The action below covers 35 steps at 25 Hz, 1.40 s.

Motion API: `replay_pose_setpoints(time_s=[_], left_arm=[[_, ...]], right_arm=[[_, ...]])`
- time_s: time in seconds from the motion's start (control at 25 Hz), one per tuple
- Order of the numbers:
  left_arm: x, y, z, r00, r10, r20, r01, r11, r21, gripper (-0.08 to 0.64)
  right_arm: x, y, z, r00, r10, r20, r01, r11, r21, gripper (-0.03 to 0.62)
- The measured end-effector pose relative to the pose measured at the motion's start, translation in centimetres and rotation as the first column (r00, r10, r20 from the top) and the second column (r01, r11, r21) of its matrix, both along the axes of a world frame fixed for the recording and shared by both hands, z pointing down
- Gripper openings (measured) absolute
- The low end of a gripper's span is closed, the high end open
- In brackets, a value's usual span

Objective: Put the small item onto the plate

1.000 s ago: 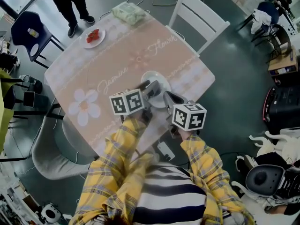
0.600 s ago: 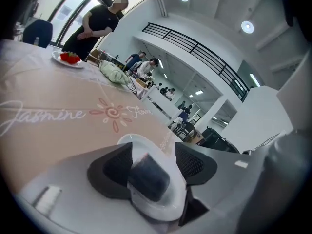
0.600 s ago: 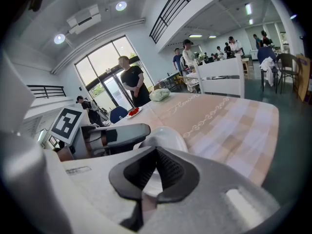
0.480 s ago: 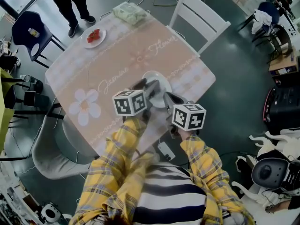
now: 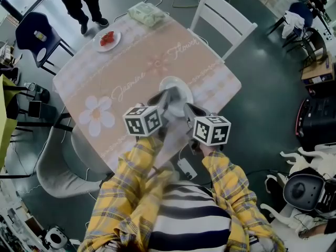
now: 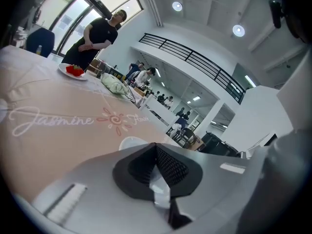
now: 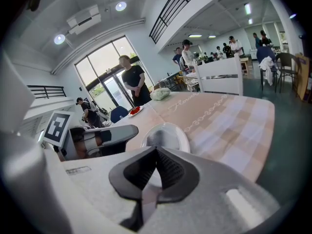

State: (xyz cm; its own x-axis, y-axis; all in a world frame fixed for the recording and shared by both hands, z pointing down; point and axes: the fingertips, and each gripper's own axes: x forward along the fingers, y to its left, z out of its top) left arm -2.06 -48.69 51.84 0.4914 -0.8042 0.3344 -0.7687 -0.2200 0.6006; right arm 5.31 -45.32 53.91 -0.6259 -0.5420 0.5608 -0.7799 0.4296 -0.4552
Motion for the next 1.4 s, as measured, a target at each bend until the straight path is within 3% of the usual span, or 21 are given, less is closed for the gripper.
replay_pose_setpoints(time_s=[1.4], left_arm=[[3.4, 17.0, -1.1, 1.000, 0.008, 0.015, -0.008, 0.999, 0.042, 0.000]], right_arm=[[2.0, 13.3, -1.9, 0.999, -0.048, 0.022, 0.046, 0.996, 0.081, -0.003]])
